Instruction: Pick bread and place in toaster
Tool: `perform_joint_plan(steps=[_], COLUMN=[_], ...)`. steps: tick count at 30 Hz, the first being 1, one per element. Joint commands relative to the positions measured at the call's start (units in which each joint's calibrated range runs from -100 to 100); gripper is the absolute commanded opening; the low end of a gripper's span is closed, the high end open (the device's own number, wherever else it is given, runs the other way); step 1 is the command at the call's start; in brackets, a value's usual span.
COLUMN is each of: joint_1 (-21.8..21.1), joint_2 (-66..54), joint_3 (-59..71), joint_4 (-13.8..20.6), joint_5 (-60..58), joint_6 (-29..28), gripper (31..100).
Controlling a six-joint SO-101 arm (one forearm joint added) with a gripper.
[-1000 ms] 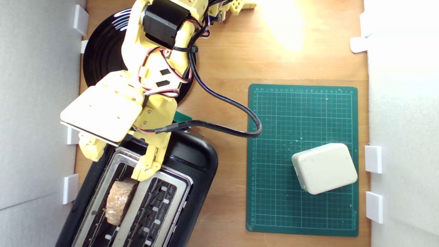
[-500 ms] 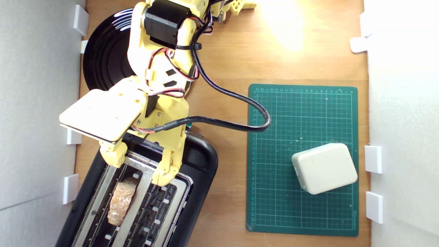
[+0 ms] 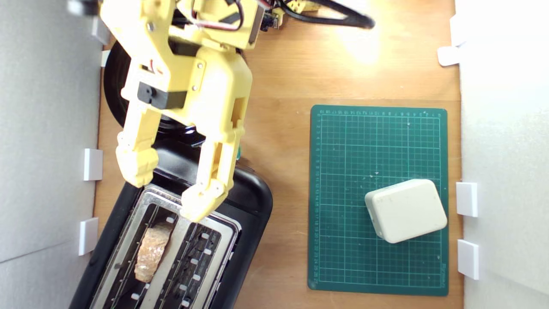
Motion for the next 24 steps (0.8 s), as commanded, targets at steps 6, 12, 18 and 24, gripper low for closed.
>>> perform_joint_plan(steps=[6,12,18,24], joint_1=[-10.4,-15.8,-21.1,-26.7], joint_2=[-18.3,-34.1,-50.5,-63.3], joint_3=[16.9,43.0,69.6,89.6], joint_4=[4.2,4.2,4.2,4.2], joint_5=[2.6,2.5,2.5,2.5], joint_6=[-8.4,-8.0,-7.9,-6.3], gripper=[86.1,86.0,80.5,66.2])
